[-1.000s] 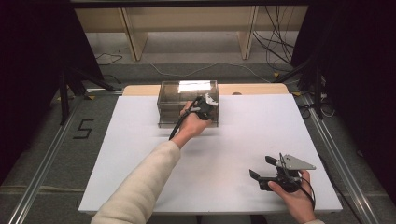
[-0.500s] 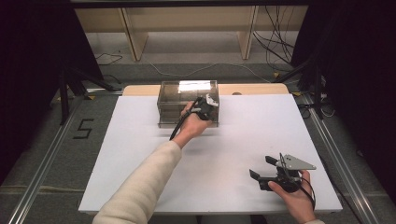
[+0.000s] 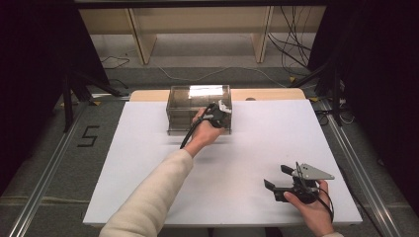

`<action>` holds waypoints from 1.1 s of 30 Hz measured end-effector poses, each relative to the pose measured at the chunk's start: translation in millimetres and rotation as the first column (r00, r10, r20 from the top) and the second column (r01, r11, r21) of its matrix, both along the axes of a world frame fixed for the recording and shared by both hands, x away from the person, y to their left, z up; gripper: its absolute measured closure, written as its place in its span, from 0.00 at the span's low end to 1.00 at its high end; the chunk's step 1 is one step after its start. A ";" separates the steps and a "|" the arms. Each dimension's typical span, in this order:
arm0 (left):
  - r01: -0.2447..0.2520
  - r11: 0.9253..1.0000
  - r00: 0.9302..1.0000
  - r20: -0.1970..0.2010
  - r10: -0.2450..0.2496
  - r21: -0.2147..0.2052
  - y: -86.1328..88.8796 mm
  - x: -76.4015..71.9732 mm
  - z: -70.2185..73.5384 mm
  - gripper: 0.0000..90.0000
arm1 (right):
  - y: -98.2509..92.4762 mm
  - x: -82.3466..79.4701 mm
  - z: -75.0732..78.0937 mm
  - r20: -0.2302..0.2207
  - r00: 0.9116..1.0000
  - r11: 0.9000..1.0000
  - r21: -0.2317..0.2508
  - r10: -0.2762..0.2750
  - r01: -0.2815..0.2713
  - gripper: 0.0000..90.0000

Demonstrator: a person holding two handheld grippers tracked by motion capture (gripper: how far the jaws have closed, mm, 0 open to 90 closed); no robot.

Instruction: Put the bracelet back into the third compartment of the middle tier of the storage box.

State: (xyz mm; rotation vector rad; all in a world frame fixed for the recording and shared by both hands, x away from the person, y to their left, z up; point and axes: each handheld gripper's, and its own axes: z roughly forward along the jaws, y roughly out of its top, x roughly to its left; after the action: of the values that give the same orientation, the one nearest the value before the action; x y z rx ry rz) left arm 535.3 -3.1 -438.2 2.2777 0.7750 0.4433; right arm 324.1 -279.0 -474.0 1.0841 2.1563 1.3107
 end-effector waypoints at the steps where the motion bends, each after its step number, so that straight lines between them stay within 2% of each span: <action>1: 0.001 1.000 1.000 0.000 -0.001 0.001 0.2 0.0 0.1 1.00 | 0.0 0.0 0.0 -0.001 1.000 1.000 0.000 0.000 0.000 0.18; 15: -0.010 1.000 0.999 0.031 0.010 0.005 3.9 -4.3 8.8 0.96 | 0.4 -0.2 0.0 -0.001 1.000 1.000 0.000 -0.001 0.001 0.18; 23: -0.011 1.000 0.998 0.062 0.011 -0.007 9.0 -10.7 21.7 0.90 | 0.3 0.0 -0.2 0.000 1.000 1.000 0.000 -0.002 0.002 0.18; 29: -0.019 0.999 0.997 0.074 0.020 -0.026 15.3 -16.8 31.6 0.82 | 0.7 0.0 -0.5 0.001 1.000 1.000 0.002 -0.002 0.002 0.18; 33: -0.033 0.998 0.997 0.073 0.036 -0.052 20.4 -22.0 39.0 0.70 | 0.6 -0.2 -0.4 -0.007 1.000 1.000 0.002 -0.005 0.005 0.18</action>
State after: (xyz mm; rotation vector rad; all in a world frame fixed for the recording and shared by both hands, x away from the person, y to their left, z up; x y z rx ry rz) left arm 513.4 17.3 -399.2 2.1913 0.7806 0.5155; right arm 323.8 -278.4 -474.4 1.0958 2.1559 1.3092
